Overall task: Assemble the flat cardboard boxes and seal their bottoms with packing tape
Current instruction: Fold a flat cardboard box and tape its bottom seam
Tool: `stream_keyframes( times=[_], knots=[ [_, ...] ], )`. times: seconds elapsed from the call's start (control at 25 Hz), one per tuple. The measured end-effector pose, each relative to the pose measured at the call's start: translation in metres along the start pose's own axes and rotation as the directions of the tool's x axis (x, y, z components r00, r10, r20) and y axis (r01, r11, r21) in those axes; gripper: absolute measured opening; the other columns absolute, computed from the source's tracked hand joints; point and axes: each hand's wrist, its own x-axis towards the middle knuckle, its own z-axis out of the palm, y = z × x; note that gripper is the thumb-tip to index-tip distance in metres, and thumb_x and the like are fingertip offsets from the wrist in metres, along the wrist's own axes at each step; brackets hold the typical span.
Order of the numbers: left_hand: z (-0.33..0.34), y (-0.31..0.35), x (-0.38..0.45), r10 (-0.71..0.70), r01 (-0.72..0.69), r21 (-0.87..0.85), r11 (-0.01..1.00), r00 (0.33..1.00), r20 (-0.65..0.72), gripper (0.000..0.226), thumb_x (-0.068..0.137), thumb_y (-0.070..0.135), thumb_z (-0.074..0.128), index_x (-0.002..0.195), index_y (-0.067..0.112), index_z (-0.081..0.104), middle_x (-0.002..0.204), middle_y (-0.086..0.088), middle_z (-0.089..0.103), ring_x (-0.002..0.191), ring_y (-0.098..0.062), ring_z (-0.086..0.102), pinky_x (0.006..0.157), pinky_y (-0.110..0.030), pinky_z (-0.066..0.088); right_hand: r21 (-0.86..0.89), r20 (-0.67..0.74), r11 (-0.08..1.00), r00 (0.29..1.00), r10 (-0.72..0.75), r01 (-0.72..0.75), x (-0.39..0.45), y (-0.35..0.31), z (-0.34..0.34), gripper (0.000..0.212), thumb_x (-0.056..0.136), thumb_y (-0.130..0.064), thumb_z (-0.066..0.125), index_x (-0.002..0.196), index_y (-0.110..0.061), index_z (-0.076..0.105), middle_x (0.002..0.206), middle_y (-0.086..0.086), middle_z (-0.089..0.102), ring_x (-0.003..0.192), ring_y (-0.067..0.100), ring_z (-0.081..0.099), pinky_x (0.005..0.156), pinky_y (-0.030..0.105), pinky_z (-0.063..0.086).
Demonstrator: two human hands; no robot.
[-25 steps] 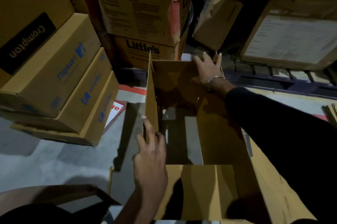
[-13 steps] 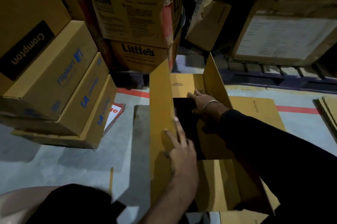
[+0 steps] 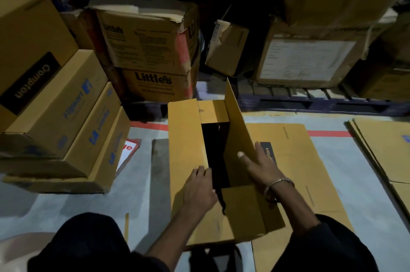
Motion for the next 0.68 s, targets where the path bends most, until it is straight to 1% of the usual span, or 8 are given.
stream_keyframes(
  times=[0.12,0.2,0.24,0.32,0.44,0.48,0.56,0.68],
  knots=[
    [0.000,-0.023,-0.012,0.005,-0.006,-0.111,0.994,1.000,-0.010,0.078,0.094,0.002,0.056,0.164,0.014,0.023,0.173,-0.006,0.015,0.159,-0.021,0.015,0.124,-0.032,0.024,0.263,0.006,0.956,0.991,0.131,-0.128,0.002,-0.002,-0.008,0.080,0.094,-0.081,0.033,0.153,-0.030,0.046,0.155,0.001,0.049,0.137,0.029,0.050,0.115,0.050,0.039],
    [0.007,-0.034,-0.021,-0.062,0.047,-0.179,0.983,0.995,-0.079,0.070,0.098,0.006,0.055,0.162,0.017,0.028,0.173,-0.005,0.018,0.159,-0.021,0.016,0.123,-0.033,0.025,0.522,-0.025,0.842,0.984,0.176,-0.138,-0.001,-0.001,-0.003,0.055,0.103,-0.063,0.037,0.138,-0.029,0.063,0.132,-0.003,0.067,0.115,0.024,0.064,0.099,0.046,0.050],
    [0.011,-0.037,-0.025,-0.092,0.072,-0.183,0.980,0.991,-0.102,0.066,0.101,0.013,0.056,0.162,0.018,0.030,0.172,-0.007,0.019,0.159,-0.023,0.015,0.124,-0.036,0.025,0.637,0.005,0.757,0.983,0.185,-0.146,-0.007,-0.002,0.000,0.043,0.106,-0.052,0.040,0.126,-0.029,0.070,0.121,-0.005,0.072,0.109,0.020,0.066,0.093,0.043,0.052],
    [0.016,-0.047,-0.032,-0.149,0.131,-0.141,0.981,0.981,-0.126,0.065,0.103,0.035,0.058,0.161,0.023,0.031,0.171,-0.010,0.020,0.158,-0.030,0.015,0.123,-0.047,0.028,0.751,0.054,0.639,0.980,0.194,-0.167,-0.017,0.001,0.009,0.037,0.105,-0.039,0.046,0.116,-0.024,0.077,0.117,-0.006,0.075,0.116,0.017,0.064,0.101,0.043,0.048],
    [0.018,-0.059,-0.034,-0.321,0.295,-0.209,0.933,0.941,-0.108,0.089,0.093,0.067,0.059,0.163,0.025,0.022,0.169,-0.019,0.017,0.155,-0.040,0.016,0.115,-0.058,0.035,0.718,0.032,0.672,0.974,0.226,-0.180,-0.018,0.010,0.032,0.029,0.088,-0.040,0.071,0.110,-0.024,0.080,0.118,0.002,0.075,0.113,0.025,0.065,0.105,0.051,0.050],
    [0.022,-0.062,-0.032,-0.394,0.363,-0.273,0.891,0.917,-0.067,0.103,0.086,0.074,0.062,0.164,0.024,0.016,0.168,-0.019,0.017,0.154,-0.041,0.019,0.114,-0.058,0.036,0.640,0.029,0.742,0.970,0.240,-0.203,-0.016,0.015,0.041,0.045,0.075,-0.052,0.080,0.113,-0.028,0.077,0.122,0.005,0.073,0.111,0.028,0.065,0.102,0.054,0.052],
    [0.026,-0.062,-0.028,-0.497,0.457,-0.450,0.767,0.867,0.034,0.128,0.073,0.080,0.070,0.165,0.019,0.004,0.168,-0.018,0.021,0.150,-0.041,0.029,0.113,-0.055,0.041,0.451,0.069,0.835,0.945,0.320,-0.316,-0.009,0.031,0.058,0.108,0.042,-0.081,0.084,0.135,-0.031,0.060,0.137,0.008,0.060,0.118,0.034,0.059,0.099,0.057,0.053],
    [0.025,-0.055,-0.028,-0.551,0.502,-0.700,0.507,0.814,0.185,0.141,0.072,0.066,0.085,0.164,0.010,-0.006,0.169,-0.018,0.020,0.149,-0.038,0.035,0.114,-0.046,0.042,0.296,0.113,0.836,0.886,0.450,-0.463,0.003,0.051,0.076,0.162,0.021,-0.092,0.079,0.158,-0.024,0.024,0.157,0.015,0.038,0.137,0.043,0.043,0.105,0.061,0.046]
  ],
)
